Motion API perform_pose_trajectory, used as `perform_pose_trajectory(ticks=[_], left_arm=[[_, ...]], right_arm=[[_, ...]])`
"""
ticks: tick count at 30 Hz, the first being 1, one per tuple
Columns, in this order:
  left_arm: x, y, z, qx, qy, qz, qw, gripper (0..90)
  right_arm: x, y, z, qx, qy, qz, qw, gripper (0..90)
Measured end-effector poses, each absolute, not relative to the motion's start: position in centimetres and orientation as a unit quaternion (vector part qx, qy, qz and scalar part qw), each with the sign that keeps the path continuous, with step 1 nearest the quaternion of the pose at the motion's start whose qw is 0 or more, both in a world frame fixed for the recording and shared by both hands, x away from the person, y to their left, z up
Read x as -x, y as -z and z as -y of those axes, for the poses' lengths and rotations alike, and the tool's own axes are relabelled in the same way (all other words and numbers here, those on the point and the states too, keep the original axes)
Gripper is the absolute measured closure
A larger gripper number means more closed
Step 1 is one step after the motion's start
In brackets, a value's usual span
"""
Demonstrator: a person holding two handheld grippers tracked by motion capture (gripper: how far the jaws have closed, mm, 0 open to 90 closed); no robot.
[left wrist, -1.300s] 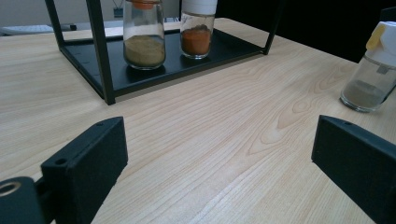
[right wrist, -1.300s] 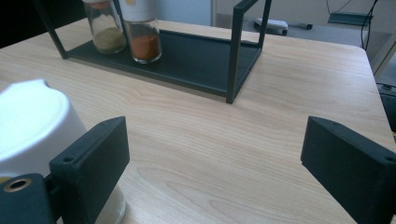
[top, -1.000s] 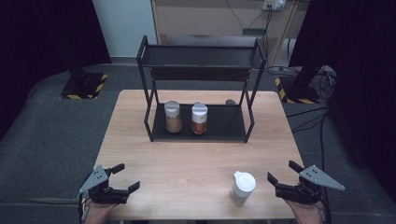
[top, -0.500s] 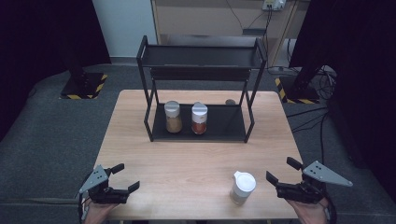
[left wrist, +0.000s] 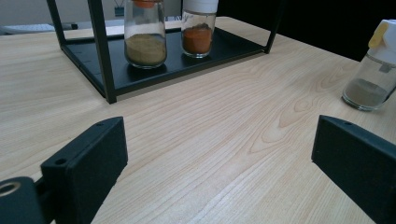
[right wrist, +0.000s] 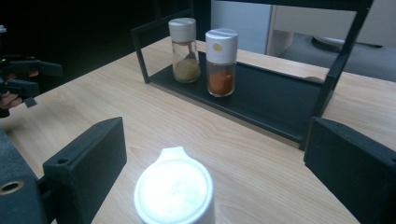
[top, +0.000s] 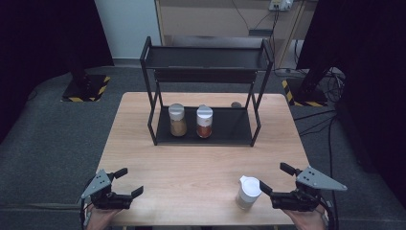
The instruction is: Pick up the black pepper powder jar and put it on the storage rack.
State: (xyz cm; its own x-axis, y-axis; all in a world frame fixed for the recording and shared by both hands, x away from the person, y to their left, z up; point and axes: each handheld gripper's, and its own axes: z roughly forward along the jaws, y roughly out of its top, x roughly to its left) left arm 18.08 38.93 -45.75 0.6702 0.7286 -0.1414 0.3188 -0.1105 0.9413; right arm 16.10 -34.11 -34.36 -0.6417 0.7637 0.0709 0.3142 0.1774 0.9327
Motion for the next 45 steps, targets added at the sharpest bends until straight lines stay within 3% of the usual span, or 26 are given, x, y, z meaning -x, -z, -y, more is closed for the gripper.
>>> perform_pose_trajectory(ticks=[45], left_arm=[[-18.1,45.7,-38.9,-0.725,-0.183,-0.362,0.557,2.5]], right_arm=[[-18.2,38.7,30.3,-0.348,-0.476,-0.788,0.175,9.6]])
